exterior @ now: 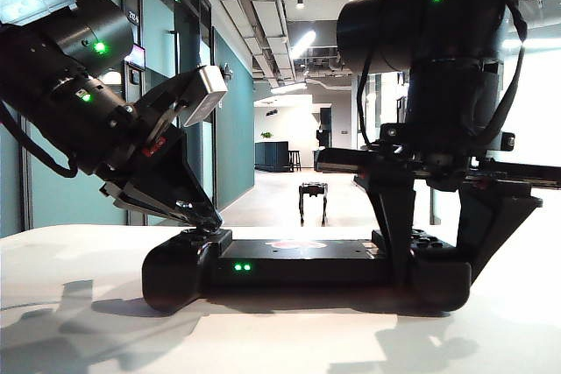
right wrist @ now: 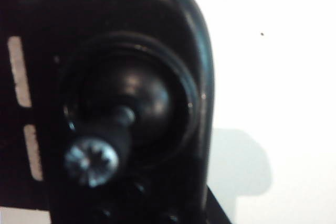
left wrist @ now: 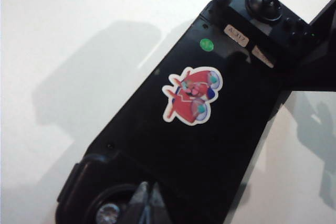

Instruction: Push the left joystick on the remote control sitting on the white table forward to make the robot dog walk in a straight line until it approaches the door.

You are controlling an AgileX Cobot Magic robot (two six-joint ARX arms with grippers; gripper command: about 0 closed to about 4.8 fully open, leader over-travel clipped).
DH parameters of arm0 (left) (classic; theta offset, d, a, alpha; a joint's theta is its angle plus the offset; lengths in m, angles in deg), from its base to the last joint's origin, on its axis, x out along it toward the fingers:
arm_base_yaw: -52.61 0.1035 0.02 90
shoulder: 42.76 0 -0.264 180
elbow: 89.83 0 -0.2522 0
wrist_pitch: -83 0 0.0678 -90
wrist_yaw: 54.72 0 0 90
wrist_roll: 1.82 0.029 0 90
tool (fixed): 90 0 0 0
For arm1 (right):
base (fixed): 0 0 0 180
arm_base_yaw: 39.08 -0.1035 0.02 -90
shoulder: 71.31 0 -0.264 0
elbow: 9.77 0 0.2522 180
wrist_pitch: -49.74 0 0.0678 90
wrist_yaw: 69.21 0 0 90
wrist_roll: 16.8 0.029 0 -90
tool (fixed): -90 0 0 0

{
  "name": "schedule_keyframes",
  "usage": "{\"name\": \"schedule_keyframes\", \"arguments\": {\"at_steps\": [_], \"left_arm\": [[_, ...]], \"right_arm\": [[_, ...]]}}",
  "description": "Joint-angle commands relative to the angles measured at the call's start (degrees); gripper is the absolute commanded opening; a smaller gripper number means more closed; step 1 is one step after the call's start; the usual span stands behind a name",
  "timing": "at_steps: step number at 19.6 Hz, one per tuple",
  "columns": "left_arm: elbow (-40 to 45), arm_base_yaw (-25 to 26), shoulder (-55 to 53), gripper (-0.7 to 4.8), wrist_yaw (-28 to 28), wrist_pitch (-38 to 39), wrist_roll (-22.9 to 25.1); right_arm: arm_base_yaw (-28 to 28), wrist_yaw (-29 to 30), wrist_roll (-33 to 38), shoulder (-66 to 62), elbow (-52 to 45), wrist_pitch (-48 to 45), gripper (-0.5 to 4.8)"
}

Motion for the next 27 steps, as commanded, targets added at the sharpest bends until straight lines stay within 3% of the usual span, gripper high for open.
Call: {"name": "schedule_keyframes", "arguments": {"at_steps": [1, 5, 7, 11, 14, 16, 18, 19, 21, 27], "left_arm": [[-0.04, -0.04, -0.2, -0.06, -0.37, -0.09, -0.17], [-0.09, -0.04, -0.17, -0.05, -0.28, -0.04, -0.2], [-1.95, -0.04, 2.25, -0.05, 2.08, 6.58, -1.27], [-6.27, -0.02, 10.69, -0.05, 1.7, 15.47, -1.53], [-8.81, -0.02, 18.93, -0.05, -2.99, 17.77, -11.15], [-9.66, -0.04, 24.72, -0.05, -9.01, 17.81, -16.17], [-9.86, -0.04, 31.21, -0.05, -14.67, 17.79, -17.35], [-9.86, -0.04, 34.27, -0.06, -17.27, 18.18, -17.35], [-9.86, -0.04, 39.41, -0.06, -19.04, 19.34, -17.33], [-9.86, -0.04, 45.99, -0.05, -19.12, 23.65, -18.18]], "right_arm": [[-0.11, 1.14, -0.52, 0.07, -0.04, 0.83, 1.74], [-0.11, 1.11, -0.57, 0.07, -0.04, 0.83, 1.74], [-0.11, 1.11, -0.57, 0.09, -0.04, 0.83, 1.74], [-0.09, 1.03, -2.01, 0.09, -0.04, 0.24, 1.74], [-0.09, 1.01, -2.03, 0.07, -0.04, -0.04, 1.75], [-0.09, 0.94, -2.05, 0.09, -0.04, -0.5, 1.75], [-0.09, 0.9, -2.05, 0.09, -0.04, -0.5, 1.78], [-0.09, 0.35, -2.05, 0.09, -0.02, -0.52, 1.98], [-0.09, 0.17, -2.51, 0.11, -0.02, -0.46, 3.26], [-0.11, -1.57, -6.23, 0.24, 3.69, 6.91, 3.34]]}}
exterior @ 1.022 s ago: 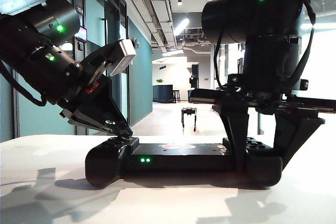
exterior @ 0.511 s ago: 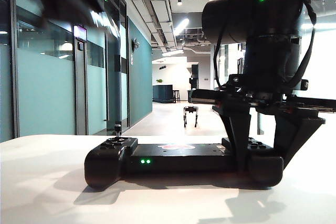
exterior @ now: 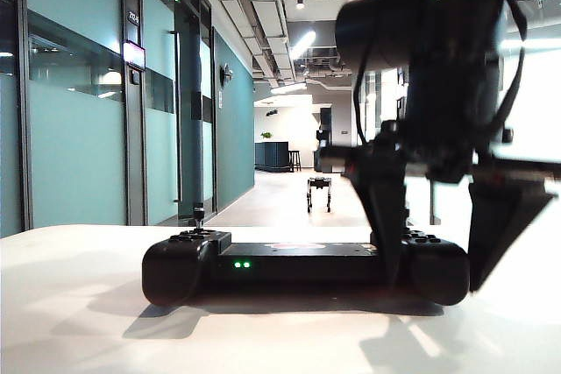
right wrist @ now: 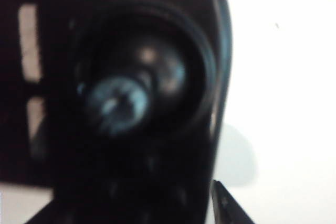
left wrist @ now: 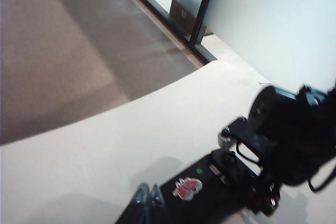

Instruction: Push the left joystick on the remote control sitting on the white table forward to make the robot dog walk in a straight line until it approaches the door.

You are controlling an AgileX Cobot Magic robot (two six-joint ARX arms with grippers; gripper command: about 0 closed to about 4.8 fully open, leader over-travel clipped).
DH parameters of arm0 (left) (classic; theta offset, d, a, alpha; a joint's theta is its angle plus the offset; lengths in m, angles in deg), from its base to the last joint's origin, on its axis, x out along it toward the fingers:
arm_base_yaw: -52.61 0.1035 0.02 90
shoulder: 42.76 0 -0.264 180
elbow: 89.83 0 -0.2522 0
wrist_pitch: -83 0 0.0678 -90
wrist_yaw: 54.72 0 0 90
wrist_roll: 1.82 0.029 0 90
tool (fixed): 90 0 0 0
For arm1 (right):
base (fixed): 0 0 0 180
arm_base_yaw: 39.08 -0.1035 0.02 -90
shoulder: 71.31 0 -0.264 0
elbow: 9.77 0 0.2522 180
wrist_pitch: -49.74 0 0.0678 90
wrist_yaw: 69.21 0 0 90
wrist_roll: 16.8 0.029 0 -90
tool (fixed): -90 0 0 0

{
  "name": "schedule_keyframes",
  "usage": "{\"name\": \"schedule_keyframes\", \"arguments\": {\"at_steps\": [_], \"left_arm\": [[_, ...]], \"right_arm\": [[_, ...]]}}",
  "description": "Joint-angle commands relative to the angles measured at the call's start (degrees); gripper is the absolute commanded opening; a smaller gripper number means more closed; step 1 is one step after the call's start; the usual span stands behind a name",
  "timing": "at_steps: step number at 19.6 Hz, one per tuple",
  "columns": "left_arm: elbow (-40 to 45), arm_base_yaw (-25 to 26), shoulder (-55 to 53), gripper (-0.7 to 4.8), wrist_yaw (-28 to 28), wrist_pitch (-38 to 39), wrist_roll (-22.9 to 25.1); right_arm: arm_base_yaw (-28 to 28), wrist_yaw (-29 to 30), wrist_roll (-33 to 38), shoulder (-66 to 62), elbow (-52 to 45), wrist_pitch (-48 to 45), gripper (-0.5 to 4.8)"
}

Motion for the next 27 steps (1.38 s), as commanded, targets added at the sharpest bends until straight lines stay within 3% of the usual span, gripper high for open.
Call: {"name": "schedule_keyframes", "arguments": {"at_steps": [1, 6, 7, 9, 13, 19, 22, 27], "left_arm": [[-0.15, -0.02, 1.16, -0.06, -0.61, 1.49, -0.55], [-0.15, -0.02, 2.43, -0.05, -0.57, 6.03, -0.52], [-0.13, -0.02, 2.91, -0.06, -0.59, 6.86, -0.5], [0.48, -0.02, 3.8, -0.05, -0.59, 7.23, -0.5], [4.72, -0.02, 7.21, -0.05, -1.03, 7.17, -0.52], [15.72, -0.04, 15.69, -0.06, -4.09, 0.98, -0.07], [22.32, -0.02, 20.61, -0.06, -5.35, -6.16, 1.49], [30.51, -0.02, 27.54, -0.05, -10.25, -12.98, 1.64]], "right_arm": [[-0.07, -2.14, -2.34, 0.39, 3.06, 5.31, 3.34], [-0.26, -3.72, -3.76, 7.02, 5.27, 11.54, 3.16], [-0.35, -4.66, -3.8, 9.64, 5.25, 12.2, 2.63], [-0.61, -7.72, -4.52, 16.22, 5.22, 12.55, -0.14], [-0.7, -15.61, -10.43, 28.87, 3.32, 7.15, -0.01], [-0.96, -16.79, -18.78, 42.93, -9.44, -14.1, -0.01], [-0.94, -16.83, -20.15, 48.76, -17.38, -25.03, -0.01], [-0.9, -16.83, -20.04, 49.88, -19.26, -24.63, -0.01]]}}
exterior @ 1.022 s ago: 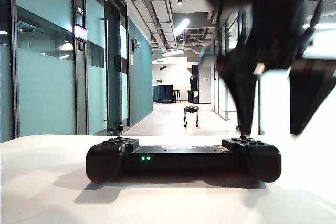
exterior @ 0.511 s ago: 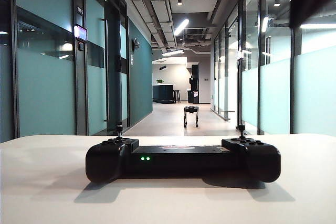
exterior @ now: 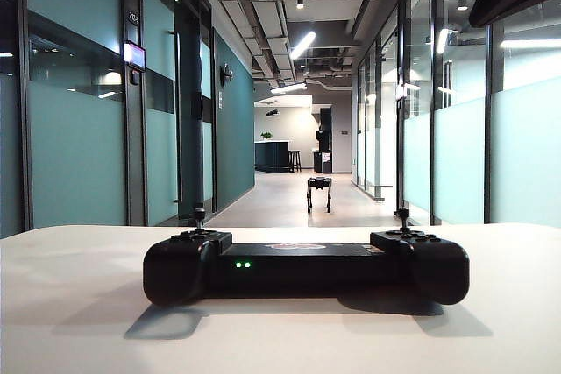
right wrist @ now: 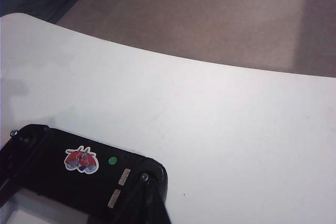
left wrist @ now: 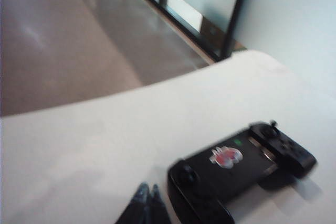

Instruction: Push the left joystick on the remote control sitting on the white table forward to make the robot dog walk in a straight line until it approaches the door.

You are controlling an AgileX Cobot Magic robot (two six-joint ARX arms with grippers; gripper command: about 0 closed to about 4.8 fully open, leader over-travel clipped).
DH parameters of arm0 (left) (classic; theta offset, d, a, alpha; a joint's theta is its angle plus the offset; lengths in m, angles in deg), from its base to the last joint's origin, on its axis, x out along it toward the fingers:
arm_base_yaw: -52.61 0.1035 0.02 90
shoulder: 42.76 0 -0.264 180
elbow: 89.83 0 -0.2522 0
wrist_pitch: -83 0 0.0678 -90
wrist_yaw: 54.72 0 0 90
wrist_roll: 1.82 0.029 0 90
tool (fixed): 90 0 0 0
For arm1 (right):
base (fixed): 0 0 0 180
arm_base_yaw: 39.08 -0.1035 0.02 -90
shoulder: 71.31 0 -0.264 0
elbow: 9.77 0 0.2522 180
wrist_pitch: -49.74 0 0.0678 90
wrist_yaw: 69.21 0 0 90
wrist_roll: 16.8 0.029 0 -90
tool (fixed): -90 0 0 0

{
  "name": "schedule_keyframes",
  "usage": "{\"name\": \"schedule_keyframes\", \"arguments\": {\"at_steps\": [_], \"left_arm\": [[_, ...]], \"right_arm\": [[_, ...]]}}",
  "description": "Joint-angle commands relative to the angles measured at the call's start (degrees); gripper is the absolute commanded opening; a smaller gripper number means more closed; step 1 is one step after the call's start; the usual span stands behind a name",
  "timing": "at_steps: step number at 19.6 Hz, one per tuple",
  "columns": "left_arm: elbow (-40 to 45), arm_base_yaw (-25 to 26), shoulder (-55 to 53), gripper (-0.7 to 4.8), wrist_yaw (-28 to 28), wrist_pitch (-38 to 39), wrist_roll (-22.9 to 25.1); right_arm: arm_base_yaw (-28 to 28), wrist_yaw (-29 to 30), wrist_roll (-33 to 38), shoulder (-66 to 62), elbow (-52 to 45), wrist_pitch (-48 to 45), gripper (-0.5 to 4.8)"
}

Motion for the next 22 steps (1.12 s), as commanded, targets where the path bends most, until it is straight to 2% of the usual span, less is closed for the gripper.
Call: {"name": "schedule_keyframes", "arguments": {"at_steps": [1, 3, 6, 12, 15, 17, 20, 22], "left_arm": [[3.91, 0.0, 3.41, -0.05, -3.74, -5.14, 0.35], [7.19, 0.0, 5.57, -0.06, -4.61, -9.22, 2.56], [10.16, 0.0, 6.75, -0.06, -6.14, -13.35, 2.64], [11.28, 0.02, 6.84, -0.06, -6.32, -17.7, 3.69], [11.41, 0.96, 8.15, -0.06, -8.94, -18.01, 3.61], [12.28, 4.22, 9.14, -0.06, -8.94, -19.34, 3.5], [16.81, 12.15, 12.48, -0.06, -8.31, -27.28, 2.95], [19.58, 16.72, 14.99, -0.05, -7.26, -29.94, 1.2]], "right_arm": [[0.02, -0.28, -0.17, -0.13, 0.26, -0.33, -0.01], [0.02, -0.28, -0.17, -0.13, 0.26, -0.33, 0.0], [0.02, -0.28, -0.17, -0.13, 0.26, -0.35, 0.0], [0.02, -0.28, -0.17, -0.13, 0.26, -0.35, 0.0], [0.04, -0.28, -0.17, -0.13, 0.26, -0.35, 0.0], [0.04, -0.28, -0.17, -0.13, 0.26, -0.35, -0.01], [0.02, -0.28, -0.17, -0.13, 0.26, -0.37, -0.01], [0.04, -0.28, -0.17, -0.13, 0.26, -0.37, 0.0]]}}
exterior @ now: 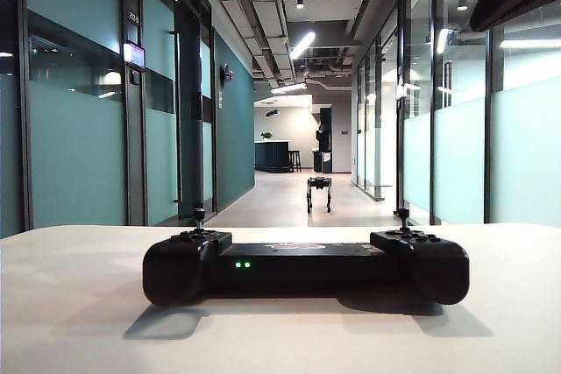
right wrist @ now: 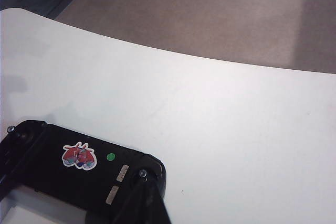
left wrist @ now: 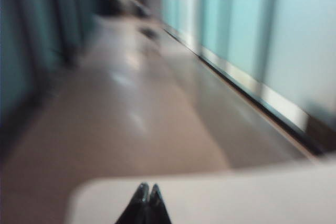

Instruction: Push the left joystick on the remote control sitting on the white table forward to make the robot dog walk in a straight line until it approaches the door.

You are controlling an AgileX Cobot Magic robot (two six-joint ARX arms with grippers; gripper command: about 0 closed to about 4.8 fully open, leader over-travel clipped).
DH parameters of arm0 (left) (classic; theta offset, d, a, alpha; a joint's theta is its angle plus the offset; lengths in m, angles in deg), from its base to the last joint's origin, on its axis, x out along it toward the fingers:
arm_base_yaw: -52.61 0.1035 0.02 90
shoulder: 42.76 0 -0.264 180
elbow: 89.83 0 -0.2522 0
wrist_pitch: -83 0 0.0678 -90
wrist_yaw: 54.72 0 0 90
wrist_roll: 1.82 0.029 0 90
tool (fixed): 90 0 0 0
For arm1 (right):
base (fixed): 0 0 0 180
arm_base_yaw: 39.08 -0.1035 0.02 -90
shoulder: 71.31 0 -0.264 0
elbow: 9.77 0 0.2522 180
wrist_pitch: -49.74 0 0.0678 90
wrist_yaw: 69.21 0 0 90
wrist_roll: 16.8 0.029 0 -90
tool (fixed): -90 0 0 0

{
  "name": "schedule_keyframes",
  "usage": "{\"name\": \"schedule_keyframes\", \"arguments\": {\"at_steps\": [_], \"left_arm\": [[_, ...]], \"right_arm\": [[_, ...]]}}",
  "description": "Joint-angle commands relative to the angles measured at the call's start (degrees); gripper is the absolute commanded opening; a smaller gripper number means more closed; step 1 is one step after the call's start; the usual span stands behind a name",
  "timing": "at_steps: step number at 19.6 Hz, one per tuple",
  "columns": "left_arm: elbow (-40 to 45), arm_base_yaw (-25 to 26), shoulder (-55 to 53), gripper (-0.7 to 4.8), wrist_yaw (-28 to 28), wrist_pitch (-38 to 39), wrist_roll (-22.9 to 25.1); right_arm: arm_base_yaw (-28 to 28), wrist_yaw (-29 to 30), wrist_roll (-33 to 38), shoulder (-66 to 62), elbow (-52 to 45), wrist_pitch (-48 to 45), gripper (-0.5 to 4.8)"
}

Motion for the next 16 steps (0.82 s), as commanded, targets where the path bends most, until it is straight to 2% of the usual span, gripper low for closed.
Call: {"name": "schedule_keyframes", "arguments": {"at_steps": [1, 4, 7, 13, 16], "left_arm": [[2.78, 5.57, 2.97, -0.06, 1.53, -4.11, -2.47], [2.82, 10.75, 4.55, -0.06, 1.49, 0.81, -2.32], [4.35, 14.12, 7.32, -0.05, 1.14, 1.27, -2.16], [8.09, 13.73, 7.26, -0.06, 1.51, 1.01, -2.23], [9.6, 13.79, 7.26, -0.06, 3.96, 2.49, -2.14]], "right_arm": [[0.04, -0.28, -0.17, 0.11, 0.26, -0.94, 0.0], [0.04, -0.28, -0.17, 0.11, 0.26, -0.94, 0.0], [0.04, -0.28, -0.17, 0.11, 0.26, -0.94, 0.0], [0.04, -0.28, -0.17, 0.11, 0.26, -0.96, 0.0], [0.04, -0.28, -0.17, 0.11, 0.28, -0.96, -0.01]]}}
